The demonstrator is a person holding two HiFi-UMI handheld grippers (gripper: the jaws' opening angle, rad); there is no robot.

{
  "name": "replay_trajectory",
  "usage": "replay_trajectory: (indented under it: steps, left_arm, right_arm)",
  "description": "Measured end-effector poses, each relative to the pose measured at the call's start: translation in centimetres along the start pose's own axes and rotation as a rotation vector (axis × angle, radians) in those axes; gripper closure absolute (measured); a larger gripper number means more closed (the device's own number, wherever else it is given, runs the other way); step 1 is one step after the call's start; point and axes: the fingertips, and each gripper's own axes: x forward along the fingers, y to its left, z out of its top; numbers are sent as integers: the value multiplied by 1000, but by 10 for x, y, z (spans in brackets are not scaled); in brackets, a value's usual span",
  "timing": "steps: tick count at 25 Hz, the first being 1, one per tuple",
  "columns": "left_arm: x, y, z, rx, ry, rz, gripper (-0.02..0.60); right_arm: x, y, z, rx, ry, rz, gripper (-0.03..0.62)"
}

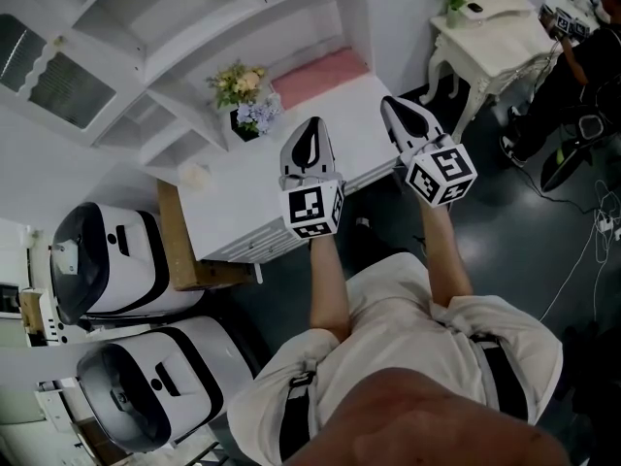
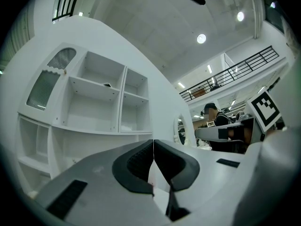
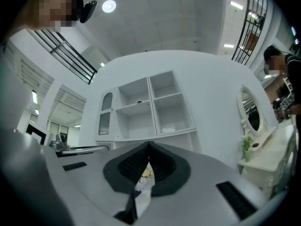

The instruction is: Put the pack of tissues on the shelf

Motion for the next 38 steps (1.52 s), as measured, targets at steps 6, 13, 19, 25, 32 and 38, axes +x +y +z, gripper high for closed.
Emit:
replay_trajectory:
  steps: [6, 13, 19, 25, 32, 38]
  left_arm:
    - [0, -2, 0, 8, 1, 0, 571]
    - [-4, 4, 2, 5, -8, 20, 571]
    - [-5, 7, 0, -4, -6, 20, 571]
    - [-5, 6, 0, -3, -8, 19, 571]
    - [-5, 10, 0, -2, -7, 31, 571]
    - [-5, 14, -1, -1, -8, 41, 571]
  right_arm:
    - [-1, -2, -1, 15, -3, 2, 526]
    - [0, 2, -1, 9, 2, 15, 526]
    - [2, 3, -1, 1, 8, 11, 526]
    - [2, 2, 0, -14, 18, 15, 526]
    - [7, 7, -3, -22, 30, 36, 526]
    - [10, 7, -6, -22, 33, 41, 525]
